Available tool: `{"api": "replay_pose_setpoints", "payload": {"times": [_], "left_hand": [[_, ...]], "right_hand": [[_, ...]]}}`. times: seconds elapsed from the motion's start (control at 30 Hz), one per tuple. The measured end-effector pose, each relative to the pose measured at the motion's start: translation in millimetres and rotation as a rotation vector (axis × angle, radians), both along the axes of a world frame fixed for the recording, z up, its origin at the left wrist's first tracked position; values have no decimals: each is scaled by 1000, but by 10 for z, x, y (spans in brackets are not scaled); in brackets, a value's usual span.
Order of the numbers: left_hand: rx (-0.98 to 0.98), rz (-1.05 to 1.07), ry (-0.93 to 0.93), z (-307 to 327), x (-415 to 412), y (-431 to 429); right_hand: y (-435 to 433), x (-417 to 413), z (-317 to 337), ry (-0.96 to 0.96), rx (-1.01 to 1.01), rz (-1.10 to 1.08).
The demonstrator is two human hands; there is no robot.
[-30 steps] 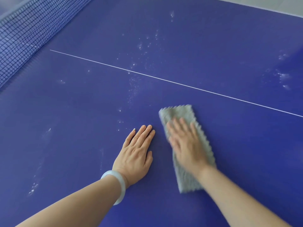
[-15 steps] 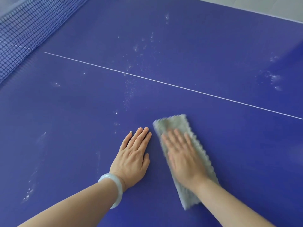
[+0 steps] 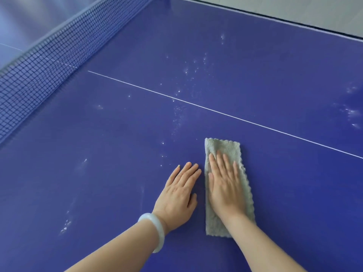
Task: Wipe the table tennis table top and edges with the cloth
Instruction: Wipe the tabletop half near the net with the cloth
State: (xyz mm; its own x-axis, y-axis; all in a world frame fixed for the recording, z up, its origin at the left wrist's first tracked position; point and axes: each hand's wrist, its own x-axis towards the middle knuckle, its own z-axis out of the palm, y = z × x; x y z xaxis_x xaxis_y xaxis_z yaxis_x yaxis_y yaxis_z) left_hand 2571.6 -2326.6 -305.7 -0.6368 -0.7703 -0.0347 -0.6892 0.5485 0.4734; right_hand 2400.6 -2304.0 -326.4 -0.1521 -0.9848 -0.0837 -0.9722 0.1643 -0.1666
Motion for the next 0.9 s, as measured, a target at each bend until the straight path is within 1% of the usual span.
{"api": "replay_pose_setpoints", "payload": {"times": [0.03, 0.1, 0.13, 0.17, 0.23, 0.27, 0.37, 0.47, 0.53, 0.63, 0.7, 0.77, 0.83, 0.87, 0.9], "left_hand": [[4, -11, 40, 42, 69, -22], [-97, 27, 48, 87, 310, -79], [-148, 112, 34, 85, 473, -114], [-158, 226, 17, 79, 656, -145], [-122, 425, -10, 31, 962, -178], [-84, 465, -30, -11, 1048, -183], [-92, 451, -84, -104, 1104, -187], [-72, 465, -86, -116, 1117, -203], [-71, 462, -89, -129, 1134, -221], [-70, 468, -92, -135, 1113, -220], [-60, 466, -67, -129, 1102, -205], [-45, 468, -37, -118, 1107, -212], [-18, 484, 4, -111, 1108, -217], [-2, 490, 29, -112, 1112, -212], [7, 495, 50, -113, 1116, -216]], "right_hand": [[7, -19, -16, 11, -7, -18], [-21, -39, -34, 14, -10, -27], [-38, -34, -32, 12, -2, -39], [-48, -26, -36, 14, 3, -51], [-78, -40, -30, 8, 5, -63], [-121, -58, -8, -12, 4, -65], [-435, -69, 12, -100, -42, -82], [-998, -9, -7, -205, -86, -71], [-1419, 61, -21, -228, -89, -31], [-2032, 230, -13, -196, -79, 76], [-2209, 434, 44, -161, -39, 186], [-2027, 681, 46, -125, -35, 414], [-1612, 734, 15, -120, -25, 636], [-1475, 641, 9, -107, -20, 701], [-1463, 477, 10, -69, -26, 712]]}}
